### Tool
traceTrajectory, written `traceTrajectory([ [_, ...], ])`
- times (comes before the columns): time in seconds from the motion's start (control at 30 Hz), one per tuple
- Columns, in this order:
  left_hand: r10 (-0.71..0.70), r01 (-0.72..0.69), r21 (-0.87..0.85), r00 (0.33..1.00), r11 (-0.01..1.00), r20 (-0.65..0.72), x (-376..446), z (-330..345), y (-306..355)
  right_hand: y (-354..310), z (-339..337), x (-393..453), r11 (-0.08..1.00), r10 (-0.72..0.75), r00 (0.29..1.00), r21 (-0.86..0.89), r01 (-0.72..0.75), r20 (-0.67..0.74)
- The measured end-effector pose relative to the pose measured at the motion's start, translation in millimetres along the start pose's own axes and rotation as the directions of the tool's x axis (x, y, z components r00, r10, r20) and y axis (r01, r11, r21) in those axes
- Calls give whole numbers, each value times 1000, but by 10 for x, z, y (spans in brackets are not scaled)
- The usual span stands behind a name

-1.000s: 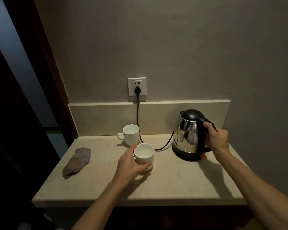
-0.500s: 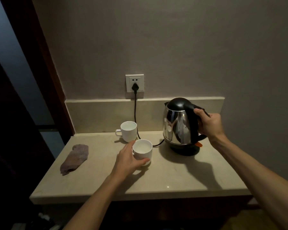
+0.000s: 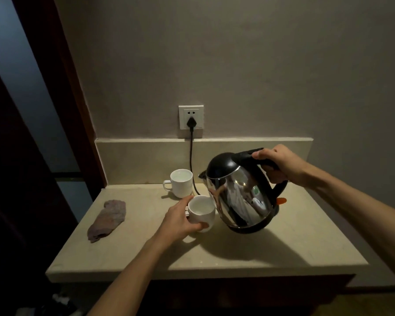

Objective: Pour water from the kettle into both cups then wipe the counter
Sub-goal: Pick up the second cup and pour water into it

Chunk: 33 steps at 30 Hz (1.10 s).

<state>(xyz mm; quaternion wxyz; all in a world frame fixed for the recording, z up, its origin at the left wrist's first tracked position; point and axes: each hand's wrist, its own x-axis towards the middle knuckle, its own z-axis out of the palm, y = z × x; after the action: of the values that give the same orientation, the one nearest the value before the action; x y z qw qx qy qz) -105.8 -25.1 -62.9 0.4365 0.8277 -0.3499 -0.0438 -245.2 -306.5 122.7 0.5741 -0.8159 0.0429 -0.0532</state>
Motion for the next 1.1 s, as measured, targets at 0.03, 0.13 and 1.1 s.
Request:
traceTrajectory([
  [0.03,-3,3,-12,1000,1000,1,3,-8,-4,-26,-8,33,999,28,999,-29,-27,35],
  [0.13,3,-3,-37,1000,999,-3,5,-12,-23,-95,-3,123,988,98,990,-128,-84,103],
  [1.1,33,-33,9,999,999,26,26,58,-52,-320,3,443,841,356,916,-491,-228,185],
])
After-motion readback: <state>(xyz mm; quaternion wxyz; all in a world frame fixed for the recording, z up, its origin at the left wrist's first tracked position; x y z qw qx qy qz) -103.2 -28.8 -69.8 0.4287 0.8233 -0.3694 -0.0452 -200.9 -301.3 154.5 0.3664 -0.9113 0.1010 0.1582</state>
